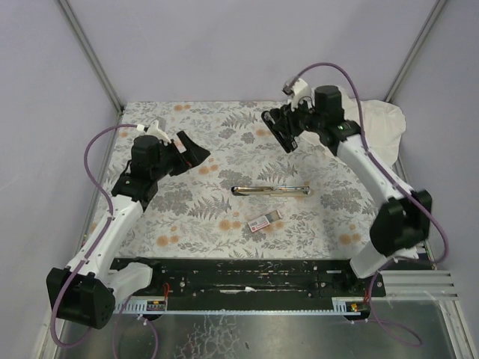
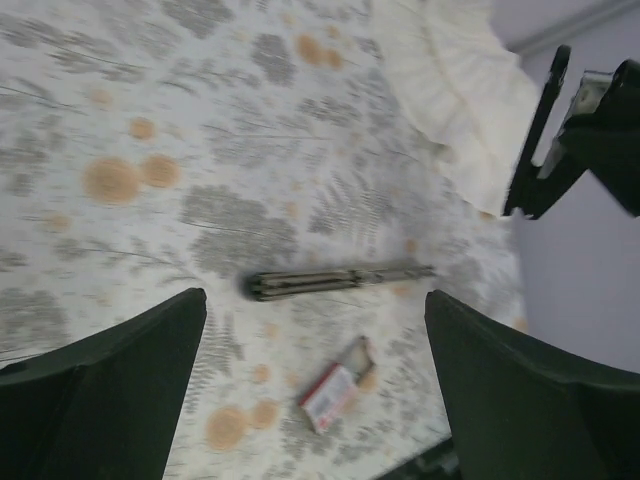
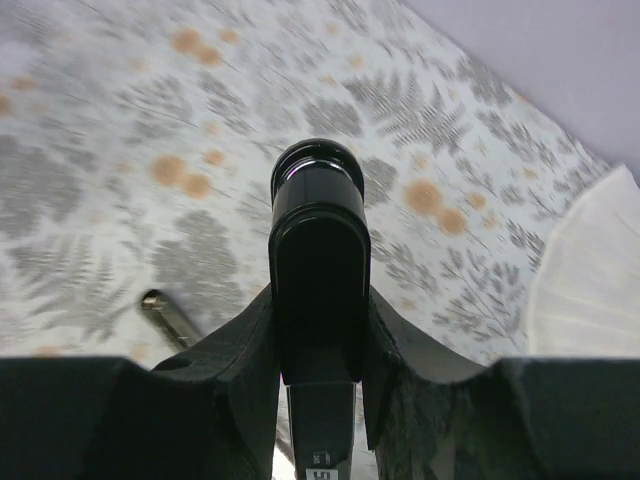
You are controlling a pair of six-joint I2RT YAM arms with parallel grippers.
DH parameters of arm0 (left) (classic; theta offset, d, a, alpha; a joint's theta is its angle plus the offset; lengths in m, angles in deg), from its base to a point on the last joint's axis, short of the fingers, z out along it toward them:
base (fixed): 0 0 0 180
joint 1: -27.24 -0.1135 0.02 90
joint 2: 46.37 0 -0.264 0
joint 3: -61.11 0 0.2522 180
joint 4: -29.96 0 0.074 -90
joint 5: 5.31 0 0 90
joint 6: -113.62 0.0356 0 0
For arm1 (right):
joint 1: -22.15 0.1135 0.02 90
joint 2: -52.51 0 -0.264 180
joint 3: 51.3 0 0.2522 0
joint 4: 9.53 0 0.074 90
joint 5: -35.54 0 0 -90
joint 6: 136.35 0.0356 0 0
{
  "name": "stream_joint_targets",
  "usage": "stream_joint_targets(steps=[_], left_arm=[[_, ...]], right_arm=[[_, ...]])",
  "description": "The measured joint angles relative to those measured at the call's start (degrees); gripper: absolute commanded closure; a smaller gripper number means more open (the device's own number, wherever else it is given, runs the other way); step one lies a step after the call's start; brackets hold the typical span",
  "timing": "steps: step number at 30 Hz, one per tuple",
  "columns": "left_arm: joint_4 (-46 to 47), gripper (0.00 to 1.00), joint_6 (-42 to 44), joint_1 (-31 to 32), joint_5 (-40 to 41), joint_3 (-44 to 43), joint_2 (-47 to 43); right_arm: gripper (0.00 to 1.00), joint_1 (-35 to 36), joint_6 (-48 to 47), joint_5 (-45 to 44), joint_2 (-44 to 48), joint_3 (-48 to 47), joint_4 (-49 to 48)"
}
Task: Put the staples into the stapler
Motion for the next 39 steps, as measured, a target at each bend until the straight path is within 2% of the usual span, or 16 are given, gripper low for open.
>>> stream_joint_targets(steps=[3,7,12,16,19,24,30,35,39], left_arm=[[2.89,0.11,-6.08,2.78,-4.61,0.02,-0.13],[8.68,0.11,-13.64,7.61,-9.79,0.85,-0.09],[15.45,0.11,-20.09,12.87,-13.66,2.69,0.26],[17.81,0.21,-22.75,14.99,-14.38,3.82,2.05],[18.16,0.30,-23.93,16.13,-14.29,4.79,3.78],[18.08,0.35,-24.59,18.21,-13.70,5.03,5.35],[18.10,0.48,-25.03,20.90,-12.48,5.03,6.51],[18.25,0.54,-25.66,21.77,-11.26,5.97,6.64],[18.49,0.55,-26.32,21.99,-10.58,6.73,6.86]], right_arm=[[1.00,0.22,3.89,5.51,12.09,12.02,-7.56],[1.00,1.88,6.84,10.25,22.10,24.48,-13.38],[1.00,5.53,7.80,12.20,27.17,34.53,-13.73],[1.00,7.98,8.07,12.13,30.91,40.26,-13.25],[1.00,9.38,8.20,12.13,33.55,41.62,-13.35],[1.00,10.49,8.20,12.28,36.50,41.72,-14.10],[1.00,11.30,8.07,12.72,36.83,41.72,-14.03],[1.00,11.69,7.98,12.68,36.94,41.72,-13.94],[1.00,12.00,7.76,12.68,36.94,41.72,-13.03]])
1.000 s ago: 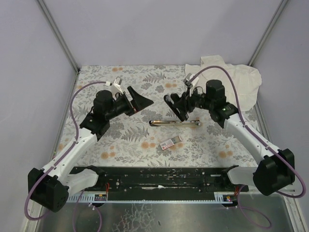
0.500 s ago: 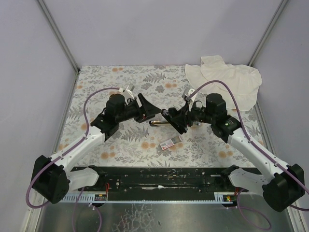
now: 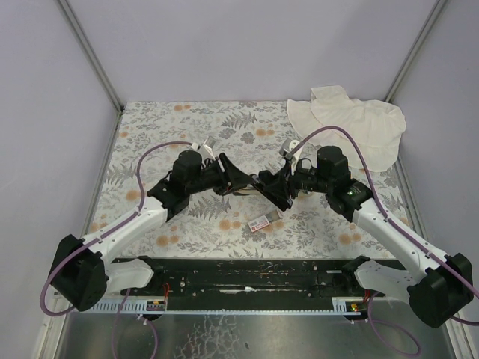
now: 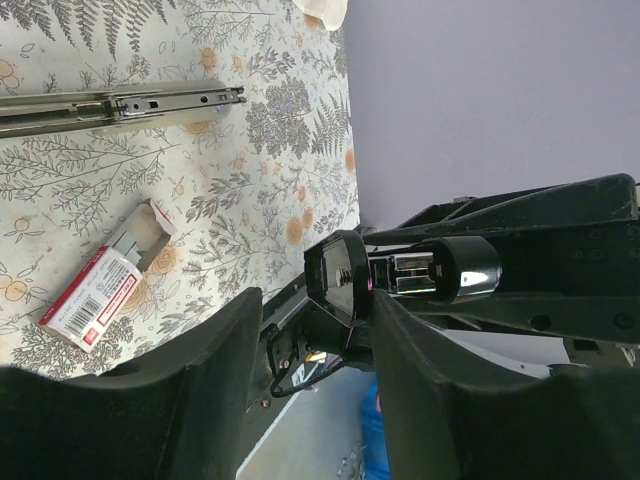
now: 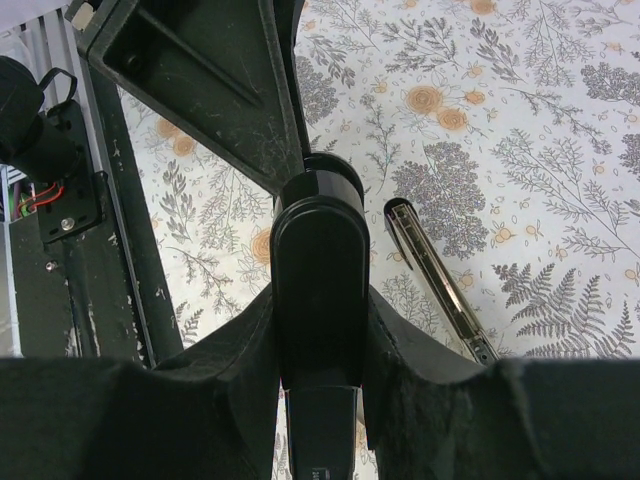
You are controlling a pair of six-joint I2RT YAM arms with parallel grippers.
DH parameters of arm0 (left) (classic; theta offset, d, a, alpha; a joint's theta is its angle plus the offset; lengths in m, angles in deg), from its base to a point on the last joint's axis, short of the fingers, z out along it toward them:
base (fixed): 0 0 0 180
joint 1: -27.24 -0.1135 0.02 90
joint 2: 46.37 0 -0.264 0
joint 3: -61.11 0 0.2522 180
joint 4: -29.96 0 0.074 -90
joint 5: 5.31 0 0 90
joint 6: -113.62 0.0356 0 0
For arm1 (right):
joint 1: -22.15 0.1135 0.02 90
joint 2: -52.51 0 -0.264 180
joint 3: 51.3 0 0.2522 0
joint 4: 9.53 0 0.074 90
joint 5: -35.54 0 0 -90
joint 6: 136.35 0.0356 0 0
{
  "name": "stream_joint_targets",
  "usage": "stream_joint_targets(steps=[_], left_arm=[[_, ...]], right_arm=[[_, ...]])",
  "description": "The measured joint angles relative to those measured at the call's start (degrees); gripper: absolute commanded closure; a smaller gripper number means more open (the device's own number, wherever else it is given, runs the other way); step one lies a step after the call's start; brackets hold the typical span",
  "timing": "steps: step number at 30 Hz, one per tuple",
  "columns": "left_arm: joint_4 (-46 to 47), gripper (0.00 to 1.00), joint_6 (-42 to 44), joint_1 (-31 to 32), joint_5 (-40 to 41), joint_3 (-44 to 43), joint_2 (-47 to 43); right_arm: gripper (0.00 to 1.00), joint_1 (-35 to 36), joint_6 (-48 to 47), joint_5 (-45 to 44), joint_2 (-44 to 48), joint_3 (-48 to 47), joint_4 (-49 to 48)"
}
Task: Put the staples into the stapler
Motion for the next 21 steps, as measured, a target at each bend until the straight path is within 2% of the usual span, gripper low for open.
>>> stream_joint_targets(steps=[11,13,19,21], left_arm=[[5.38,0.56,-2.51,0.63,-1.25,1.73,2.84],[7.13,0.64,-3.28,0.68,-2.34,2.21,3.58],[12.22,0.99,-6.01,0.68,-4.83,3.52,4.76],[12.35,1.00,-6.29,0.57,-4.57,3.85,4.55]], right_arm=[[1.00,0.26,-3.10,0.61,-0.52,-0.55,2.05],[1.00,0.33,-3.21,1.07,-1.20,-0.85,2.05],[1.00,0.50,-2.03,2.56,-2.99,-0.83,0.13],[1.00,0.57,-1.55,2.95,-3.43,-0.72,-1.14]])
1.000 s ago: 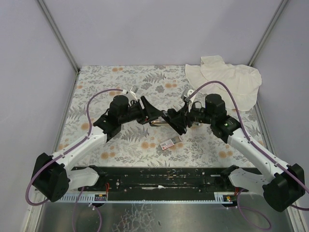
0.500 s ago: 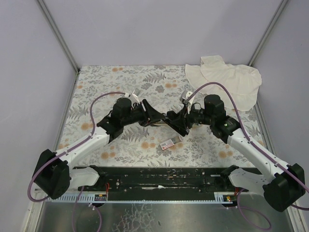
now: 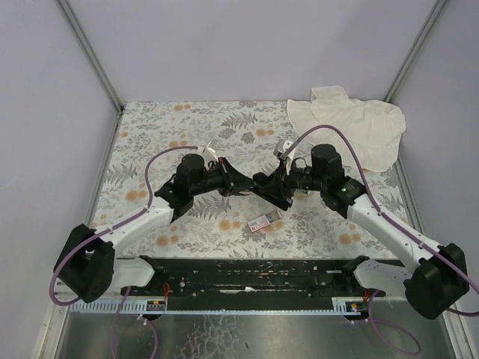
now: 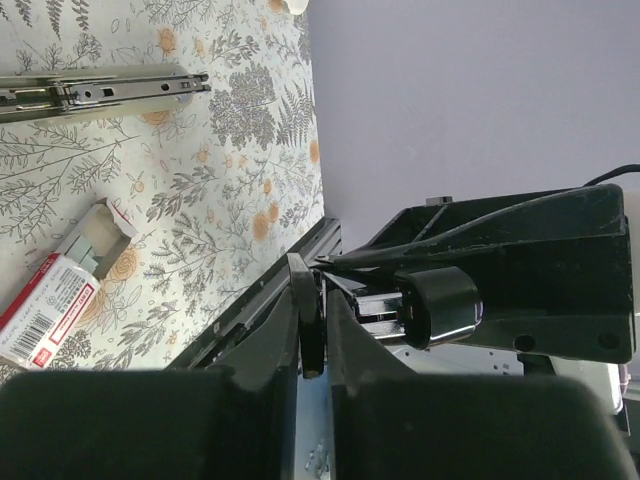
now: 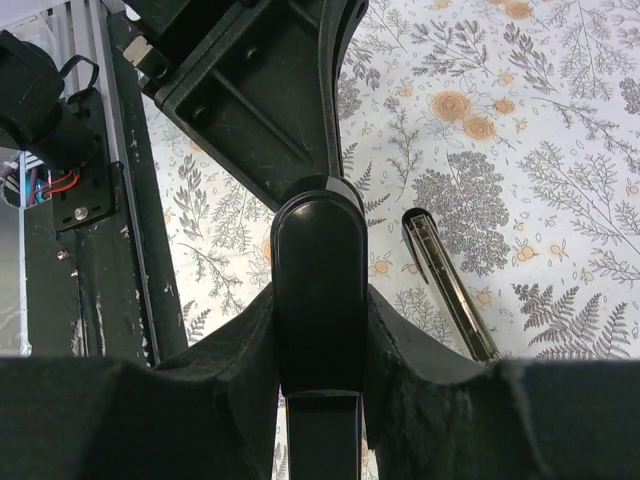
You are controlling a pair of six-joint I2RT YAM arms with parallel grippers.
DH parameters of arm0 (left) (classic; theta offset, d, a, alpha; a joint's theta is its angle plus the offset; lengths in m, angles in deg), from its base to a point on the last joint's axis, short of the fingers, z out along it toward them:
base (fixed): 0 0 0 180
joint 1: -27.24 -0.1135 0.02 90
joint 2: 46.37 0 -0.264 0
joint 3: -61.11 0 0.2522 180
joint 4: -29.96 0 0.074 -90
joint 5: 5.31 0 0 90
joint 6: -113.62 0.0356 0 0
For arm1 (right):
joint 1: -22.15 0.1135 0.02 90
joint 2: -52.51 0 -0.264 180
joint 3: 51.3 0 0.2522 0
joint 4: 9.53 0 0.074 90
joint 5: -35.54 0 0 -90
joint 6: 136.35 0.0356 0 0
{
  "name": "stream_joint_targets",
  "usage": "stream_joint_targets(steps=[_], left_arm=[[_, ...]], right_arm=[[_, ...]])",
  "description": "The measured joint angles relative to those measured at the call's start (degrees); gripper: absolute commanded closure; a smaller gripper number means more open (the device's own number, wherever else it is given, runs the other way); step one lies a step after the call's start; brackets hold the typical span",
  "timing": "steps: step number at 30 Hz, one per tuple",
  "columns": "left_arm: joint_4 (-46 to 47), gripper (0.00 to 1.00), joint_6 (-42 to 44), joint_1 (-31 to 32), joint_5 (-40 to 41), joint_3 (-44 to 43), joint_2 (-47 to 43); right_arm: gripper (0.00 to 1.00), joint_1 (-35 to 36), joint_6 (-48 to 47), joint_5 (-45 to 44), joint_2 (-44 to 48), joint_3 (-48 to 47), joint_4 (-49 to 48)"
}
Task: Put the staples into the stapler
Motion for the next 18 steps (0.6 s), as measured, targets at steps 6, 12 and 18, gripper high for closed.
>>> stream_joint_targets(steps=[6,12,18], left_arm=[[1.01,1.00,-0.98,-2.54,-1.05,2.38,-2.97],[-1.46,1.00,-0.85,-11.72,-3.34,6.84,-6.99],[-5.14,1.00,1.36,-19.47,-6.03,6.91,-11.85]], right_arm=[[1.00,1.07,1.20,-0.13,-0.15,0.09,-2.34],[1.00,0.98,2.67,-2.05,3.10,0.26,-7.43],[0.99,-1.14,8.15,-2.27,4.20,4.63,-15.28]])
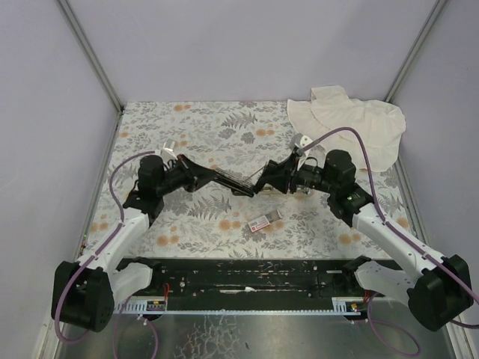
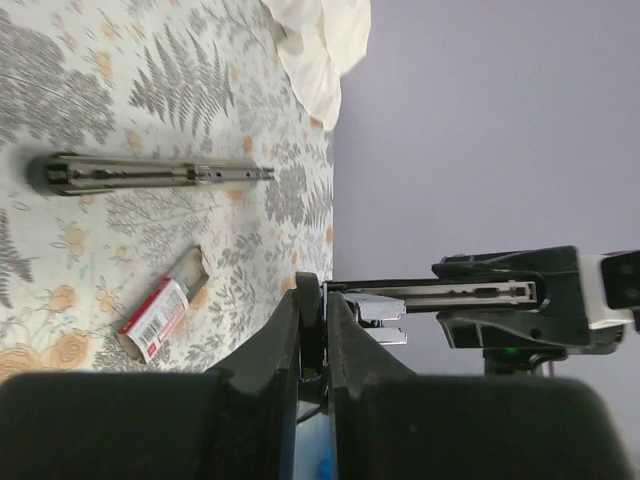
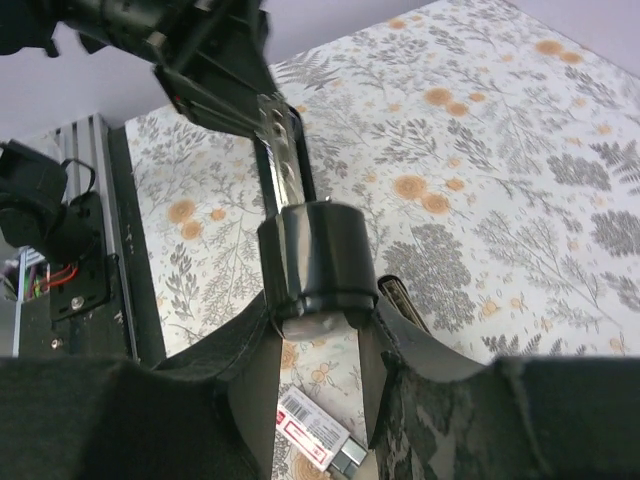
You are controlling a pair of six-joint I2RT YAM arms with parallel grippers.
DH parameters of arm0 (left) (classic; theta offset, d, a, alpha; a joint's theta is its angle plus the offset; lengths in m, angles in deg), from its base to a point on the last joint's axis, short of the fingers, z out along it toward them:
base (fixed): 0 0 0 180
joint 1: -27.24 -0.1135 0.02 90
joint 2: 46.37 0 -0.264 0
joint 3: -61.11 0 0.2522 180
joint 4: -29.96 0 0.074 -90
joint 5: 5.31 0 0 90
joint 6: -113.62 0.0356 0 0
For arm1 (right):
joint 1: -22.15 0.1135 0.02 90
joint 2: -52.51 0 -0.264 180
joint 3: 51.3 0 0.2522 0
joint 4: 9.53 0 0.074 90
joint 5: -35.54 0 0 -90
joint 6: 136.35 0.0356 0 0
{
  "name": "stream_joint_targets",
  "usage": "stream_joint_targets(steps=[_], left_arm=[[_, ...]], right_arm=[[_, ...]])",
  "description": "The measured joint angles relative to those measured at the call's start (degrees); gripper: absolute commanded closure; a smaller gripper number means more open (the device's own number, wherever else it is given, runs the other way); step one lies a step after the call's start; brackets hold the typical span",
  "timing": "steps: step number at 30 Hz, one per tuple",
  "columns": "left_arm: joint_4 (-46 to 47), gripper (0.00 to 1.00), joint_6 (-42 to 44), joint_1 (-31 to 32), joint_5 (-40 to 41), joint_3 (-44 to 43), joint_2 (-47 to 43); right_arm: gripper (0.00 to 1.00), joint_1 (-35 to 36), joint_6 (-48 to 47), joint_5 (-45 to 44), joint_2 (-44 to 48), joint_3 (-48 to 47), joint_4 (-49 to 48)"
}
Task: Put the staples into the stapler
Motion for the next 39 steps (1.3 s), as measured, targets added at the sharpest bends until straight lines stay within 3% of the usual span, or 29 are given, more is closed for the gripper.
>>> stream_joint_targets(steps=[8,19,21,27,32,35,39], left_arm=[[-3.17,1.00,0.09,-6.29,-1.81,0.61,-4.02],[-1.81,1.00,-4.39,-10.43,-3.04,4.42,-7.98],[-1.64,1.00,-4.66,-10.45,-3.06,4.59,-7.98],[0.61,1.00,-5.18,-10.71,-3.04,5.11,-8.20],[3.43,1.00,-5.90,-10.80,-3.87,5.86,-8.02],[3.63,1.00,-5.64,-10.80,-5.55,5.79,-7.48],[2.71,1.00,-4.66,-10.80,-7.52,4.98,-6.80]], right_arm=[[0.86,-9.70,12.98,4.24,-0.31,10.75,-16.24],[0.22,-13.92,20.98,-7.45,-5.20,20.28,-26.34],[0.17,-14.12,21.53,-8.35,-4.96,20.31,-26.05],[0.08,-14.56,24.13,-10.84,-2.12,19.23,-20.68],[0.07,-14.45,24.37,-7.06,-4.28,12.94,-12.98],[0.07,-12.02,19.56,-5.81,-5.90,7.23,-7.26],[0.09,-3.58,10.29,-6.16,-9.05,-2.43,1.14]])
